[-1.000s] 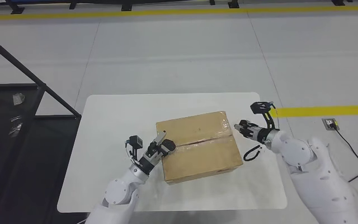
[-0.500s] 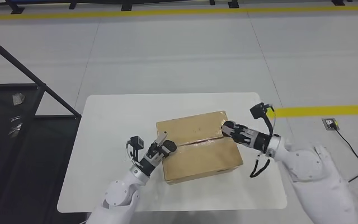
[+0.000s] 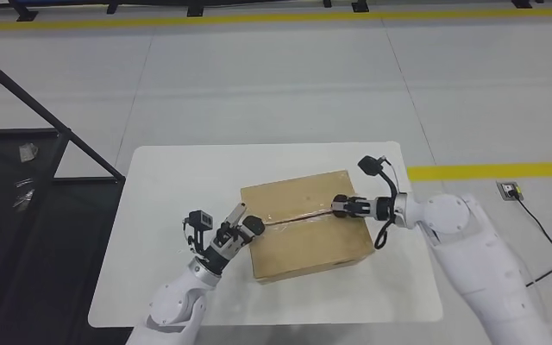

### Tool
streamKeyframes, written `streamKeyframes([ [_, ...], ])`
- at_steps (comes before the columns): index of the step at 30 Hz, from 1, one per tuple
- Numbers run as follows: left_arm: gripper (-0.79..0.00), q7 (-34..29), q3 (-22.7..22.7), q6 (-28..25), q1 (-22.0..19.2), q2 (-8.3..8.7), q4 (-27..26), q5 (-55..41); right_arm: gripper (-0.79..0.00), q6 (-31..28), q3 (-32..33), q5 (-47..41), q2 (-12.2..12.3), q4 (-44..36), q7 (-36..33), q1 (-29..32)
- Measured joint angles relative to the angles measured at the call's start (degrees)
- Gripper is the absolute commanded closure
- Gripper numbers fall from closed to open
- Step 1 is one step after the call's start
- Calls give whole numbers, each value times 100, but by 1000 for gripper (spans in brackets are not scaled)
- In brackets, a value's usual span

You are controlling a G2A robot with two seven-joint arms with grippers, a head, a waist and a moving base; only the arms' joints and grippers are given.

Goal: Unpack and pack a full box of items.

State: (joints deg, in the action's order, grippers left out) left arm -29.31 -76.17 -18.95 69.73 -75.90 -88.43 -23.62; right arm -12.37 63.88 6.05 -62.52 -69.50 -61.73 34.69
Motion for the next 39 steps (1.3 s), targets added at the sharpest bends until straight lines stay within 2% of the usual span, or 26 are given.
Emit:
streamKeyframes([
  [8, -785, -100, -369, -88, 177, 58, -73, -244, 0, 171, -47, -179, -19, 648, -159, -243],
  [16, -785, -330, -644, -102, 301, 128, 220, -167, 0, 233, 190, -213, 70, 668, -98, -129],
  [21, -785, -483, -633, -140, 293, 155, 466, 46, 0, 279, 368, -243, 133, 543, -39, -9],
  [25, -785, -593, -550, -131, 269, 161, 602, 111, 0, 74, 400, -403, 156, 294, -127, 144],
  [31, -785, -519, -362, -141, 140, 140, 768, 169, 0, 274, 104, -325, 92, 349, -73, 35],
  [39, -785, -466, -212, -160, 117, 127, 739, 187, 0, 236, -403, -416, -81, 726, -16, -338],
])
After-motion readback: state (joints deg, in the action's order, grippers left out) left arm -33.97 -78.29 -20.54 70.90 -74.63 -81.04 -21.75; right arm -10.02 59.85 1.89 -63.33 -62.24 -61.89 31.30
